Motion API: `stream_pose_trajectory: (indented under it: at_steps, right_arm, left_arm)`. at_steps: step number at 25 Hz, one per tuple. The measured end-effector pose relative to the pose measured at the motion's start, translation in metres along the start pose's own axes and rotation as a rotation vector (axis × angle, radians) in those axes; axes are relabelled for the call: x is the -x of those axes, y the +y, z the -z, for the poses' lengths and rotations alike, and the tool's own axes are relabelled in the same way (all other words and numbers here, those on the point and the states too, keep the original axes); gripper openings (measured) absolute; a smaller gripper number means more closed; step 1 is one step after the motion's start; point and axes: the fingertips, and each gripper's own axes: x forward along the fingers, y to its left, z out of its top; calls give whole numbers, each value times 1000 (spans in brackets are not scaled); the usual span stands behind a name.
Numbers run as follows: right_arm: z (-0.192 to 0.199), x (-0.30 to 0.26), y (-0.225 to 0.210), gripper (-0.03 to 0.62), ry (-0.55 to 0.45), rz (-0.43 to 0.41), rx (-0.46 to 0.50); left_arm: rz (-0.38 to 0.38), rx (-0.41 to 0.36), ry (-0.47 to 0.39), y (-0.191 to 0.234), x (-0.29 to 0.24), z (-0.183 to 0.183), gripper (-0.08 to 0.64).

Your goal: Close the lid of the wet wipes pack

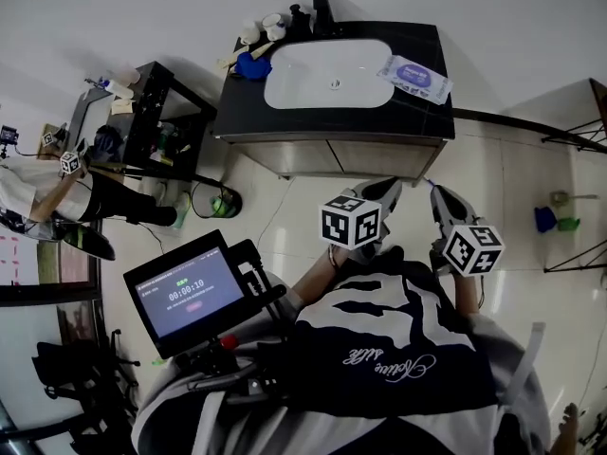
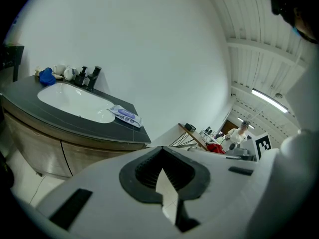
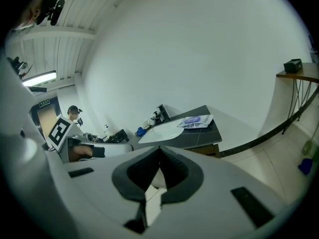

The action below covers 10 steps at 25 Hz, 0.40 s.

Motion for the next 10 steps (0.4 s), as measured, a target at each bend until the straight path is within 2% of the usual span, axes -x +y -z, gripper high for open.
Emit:
stream_pose_trajectory:
  at_steps: [4,10]
  right_arm:
    - [10,-3,-7,0,-7,-2,-10]
    - [5,2,1,0,6,6,-23]
  left_arm:
    - [-5,-6,9,8,-8,8,-2]
    - [5,15,27,3,-3,4,-2]
